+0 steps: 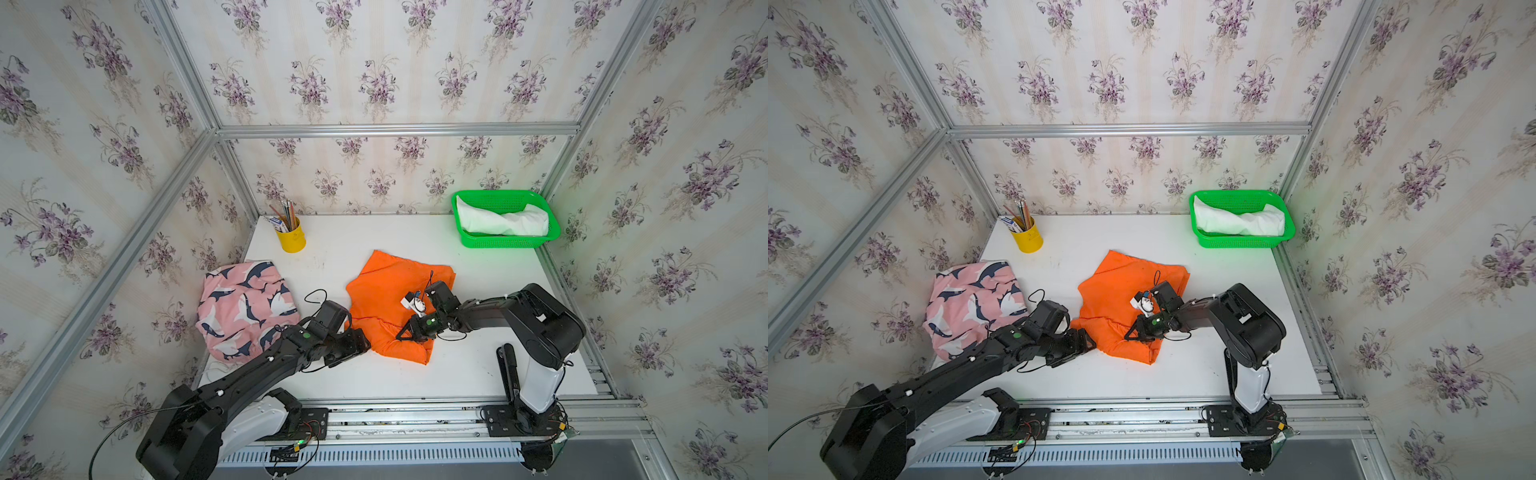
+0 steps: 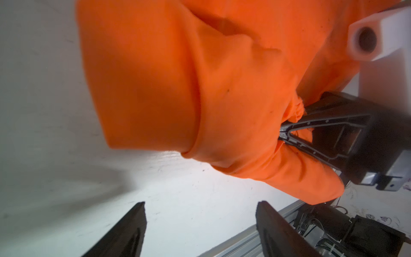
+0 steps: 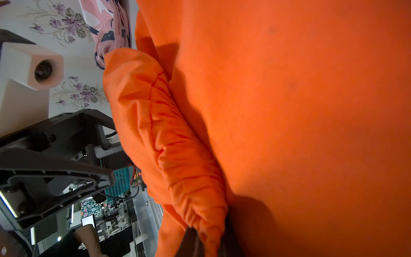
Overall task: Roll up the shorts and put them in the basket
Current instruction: Roll the shorts at the center of the board.
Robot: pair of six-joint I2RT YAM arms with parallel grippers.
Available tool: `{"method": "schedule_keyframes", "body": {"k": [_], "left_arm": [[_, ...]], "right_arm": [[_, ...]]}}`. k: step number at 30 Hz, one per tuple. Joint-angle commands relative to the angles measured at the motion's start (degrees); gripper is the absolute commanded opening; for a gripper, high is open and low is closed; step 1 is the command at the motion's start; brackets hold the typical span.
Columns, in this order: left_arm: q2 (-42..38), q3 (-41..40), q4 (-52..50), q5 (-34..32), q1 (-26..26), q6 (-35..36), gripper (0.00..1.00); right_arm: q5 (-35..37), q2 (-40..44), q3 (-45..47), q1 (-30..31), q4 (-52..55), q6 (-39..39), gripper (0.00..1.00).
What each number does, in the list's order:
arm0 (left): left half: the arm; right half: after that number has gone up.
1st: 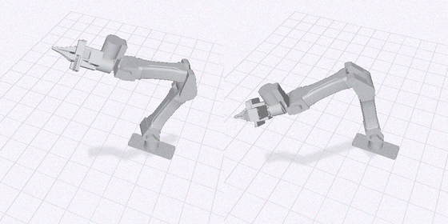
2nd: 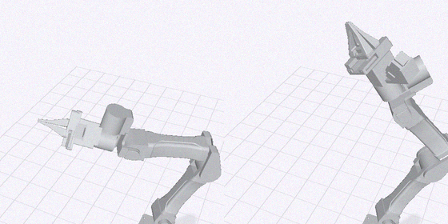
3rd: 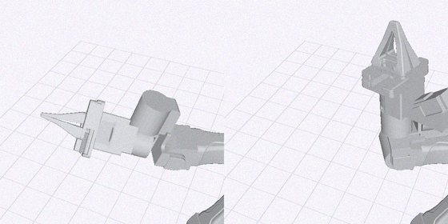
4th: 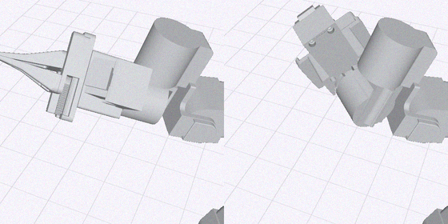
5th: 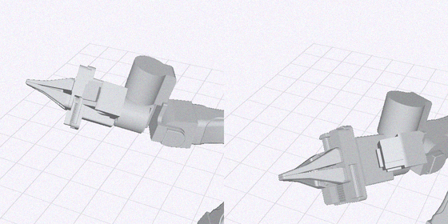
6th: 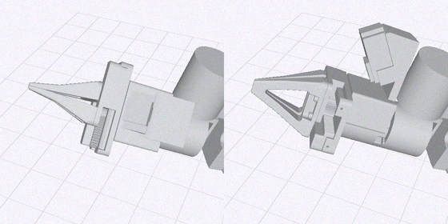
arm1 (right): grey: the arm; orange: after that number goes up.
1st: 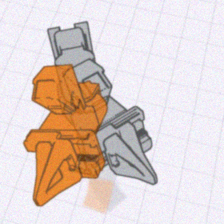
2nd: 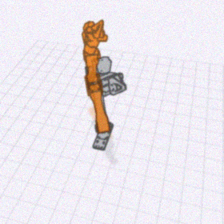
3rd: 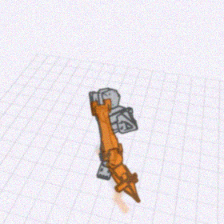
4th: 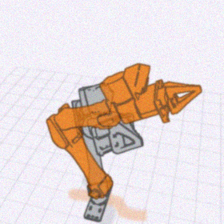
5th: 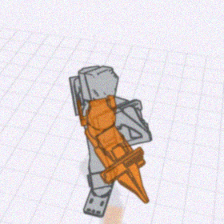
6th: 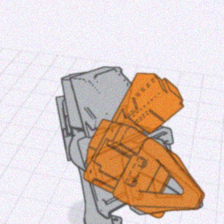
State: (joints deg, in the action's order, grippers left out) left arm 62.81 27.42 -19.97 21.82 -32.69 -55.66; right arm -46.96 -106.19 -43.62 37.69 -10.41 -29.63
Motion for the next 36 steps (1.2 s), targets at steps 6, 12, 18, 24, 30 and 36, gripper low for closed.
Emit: {"method": "schedule_keyframes", "body": {"k": [6,12,18,24,30,36], "left_arm": [[7.19,-1.27,15.1,2.57,-1.01,-4.3,0.93],[12.55,-0.51,17.39,-0.72,-0.93,-3.39,0.98],[16.3,1.99,13.0,-6.0,-0.53,-2.24,0.82],[16.82,5.16,4.69,-11.65,-0.54,0.78,0.51],[20.7,8.06,2.87,-12.1,-0.39,3.53,0.33],[20.67,9.4,0.92,-12.16,-0.45,4.49,0.33]], "right_arm": [[5.56,0.01,0.02,0.01,1.81,0.4,0.0],[5.29,-0.05,0.13,0.01,2.56,1.49,0.0],[5.65,0.06,-0.55,0.01,4.97,2.95,0.0],[7.04,1.04,-1.37,-0.03,7.93,4.76,0.03],[15.7,4.4,-3.51,0.01,18.11,9.72,0.31],[29.32,14.62,-7.12,0.6,32.13,12.11,0.51]]}}
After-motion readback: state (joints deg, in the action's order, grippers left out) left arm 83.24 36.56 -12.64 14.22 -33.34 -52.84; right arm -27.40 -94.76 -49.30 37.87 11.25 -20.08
